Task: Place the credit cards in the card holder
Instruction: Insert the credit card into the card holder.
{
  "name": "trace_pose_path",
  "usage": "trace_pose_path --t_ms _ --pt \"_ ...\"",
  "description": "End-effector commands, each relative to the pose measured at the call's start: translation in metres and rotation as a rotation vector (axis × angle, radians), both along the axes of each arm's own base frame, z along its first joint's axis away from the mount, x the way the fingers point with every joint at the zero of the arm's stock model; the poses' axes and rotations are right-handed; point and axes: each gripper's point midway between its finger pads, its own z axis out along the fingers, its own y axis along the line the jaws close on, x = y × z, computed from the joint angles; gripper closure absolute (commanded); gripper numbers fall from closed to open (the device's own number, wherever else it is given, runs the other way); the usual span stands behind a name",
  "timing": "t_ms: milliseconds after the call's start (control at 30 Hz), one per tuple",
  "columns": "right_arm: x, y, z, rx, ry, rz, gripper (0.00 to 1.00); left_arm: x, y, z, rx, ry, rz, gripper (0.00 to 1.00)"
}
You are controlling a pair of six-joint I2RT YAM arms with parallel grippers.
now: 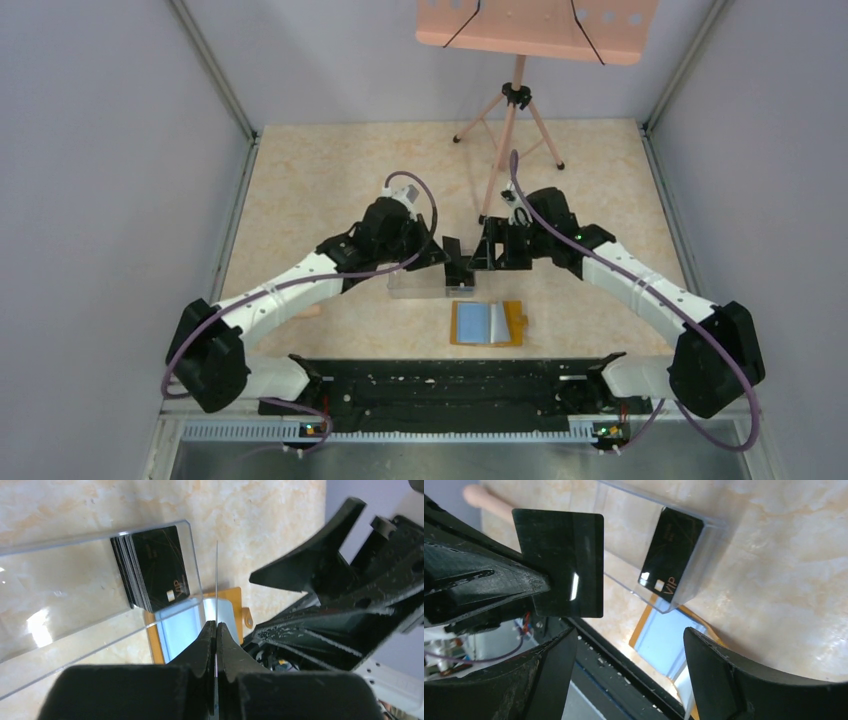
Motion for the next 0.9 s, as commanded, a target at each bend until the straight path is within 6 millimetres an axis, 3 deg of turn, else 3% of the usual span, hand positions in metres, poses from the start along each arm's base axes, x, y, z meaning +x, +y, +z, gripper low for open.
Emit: trace_pose_path --t_ms 0,267,567,733,867 --pt "-0.013 0.025 0.031 0.245 -0.017 0.121 0.23 -0.018 -0.007 0.022 -0.136 -0.074 -0.090 1.00" --pt "-0.033 0.038 0.046 0.436 0.019 0.196 0.33 -0.038 -0.009 0.049 -0.291 -0.159 -0.156 1.00" --pt "-0.037 0.048 0.069 0.619 0.000 0.250 0.55 -0.043 -0.004 0.040 -0.307 -0.143 -0.140 1.00" --pt "-0.041 0.047 0.078 0.674 -0.033 0.265 0.75 -0.044 -0.003 0.035 -0.304 -0.135 -0.135 1.00" --pt "-0.043 0.046 0.081 0.684 -0.048 0.282 1.00 -0.045 -0.004 0.031 -0.296 -0.125 -0.143 1.00"
